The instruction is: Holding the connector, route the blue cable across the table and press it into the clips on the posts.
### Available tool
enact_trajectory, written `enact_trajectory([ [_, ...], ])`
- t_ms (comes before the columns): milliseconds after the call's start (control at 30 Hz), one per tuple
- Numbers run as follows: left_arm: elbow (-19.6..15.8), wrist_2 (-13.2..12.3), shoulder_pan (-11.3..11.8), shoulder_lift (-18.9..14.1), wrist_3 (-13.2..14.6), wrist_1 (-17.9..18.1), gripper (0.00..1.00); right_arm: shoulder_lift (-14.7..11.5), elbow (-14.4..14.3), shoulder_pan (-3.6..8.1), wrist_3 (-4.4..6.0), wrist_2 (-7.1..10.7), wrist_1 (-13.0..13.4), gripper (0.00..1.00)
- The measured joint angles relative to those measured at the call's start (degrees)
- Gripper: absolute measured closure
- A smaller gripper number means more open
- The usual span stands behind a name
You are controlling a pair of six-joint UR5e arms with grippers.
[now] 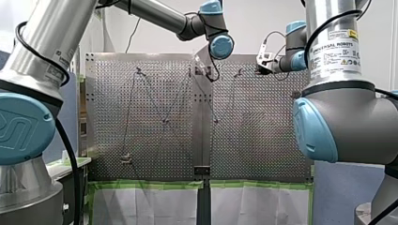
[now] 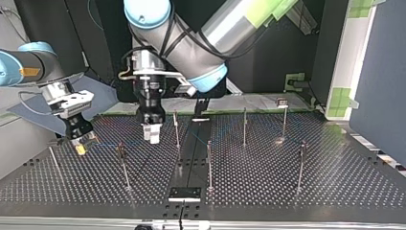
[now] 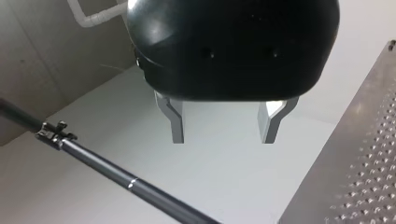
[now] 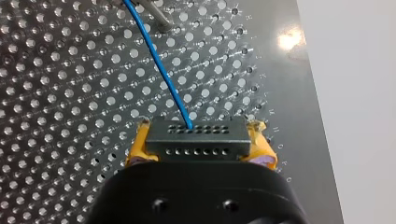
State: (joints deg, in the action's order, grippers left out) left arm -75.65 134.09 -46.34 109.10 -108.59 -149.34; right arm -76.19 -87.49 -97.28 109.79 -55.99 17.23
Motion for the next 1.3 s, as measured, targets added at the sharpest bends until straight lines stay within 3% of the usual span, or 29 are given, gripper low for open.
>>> enact_trajectory([
  [233, -3.49, 3.09, -0.04, -3.49, 1.71, 2.06, 0.0, 0.02, 0.0, -0.23, 0.0, -0.01, 0.0, 1.0],
  [367, -5.63, 3.12, 0.28, -5.62, 1.81, 4.11, 0.0, 0.05, -0.01, -0.25, 0.0, -0.06, 0.0, 1.0],
  [900, -13.45, -4.12, 1.63, -13.21, 3.4, 11.9, 0.0, 0.1, -0.02, -0.48, 0.0, 0.55, -0.17, 1.0],
  [1200, -17.9, -8.44, 1.75, -12.12, 6.53, 16.36, 0.0, 0.1, -0.01, -0.51, 0.0, 0.58, -0.34, 1.0],
  [1300, -19.26, -8.33, 1.76, -12.07, 6.57, 17.72, 0.0, 0.11, 0.0, -0.51, 0.0, 0.56, -0.33, 1.0],
])
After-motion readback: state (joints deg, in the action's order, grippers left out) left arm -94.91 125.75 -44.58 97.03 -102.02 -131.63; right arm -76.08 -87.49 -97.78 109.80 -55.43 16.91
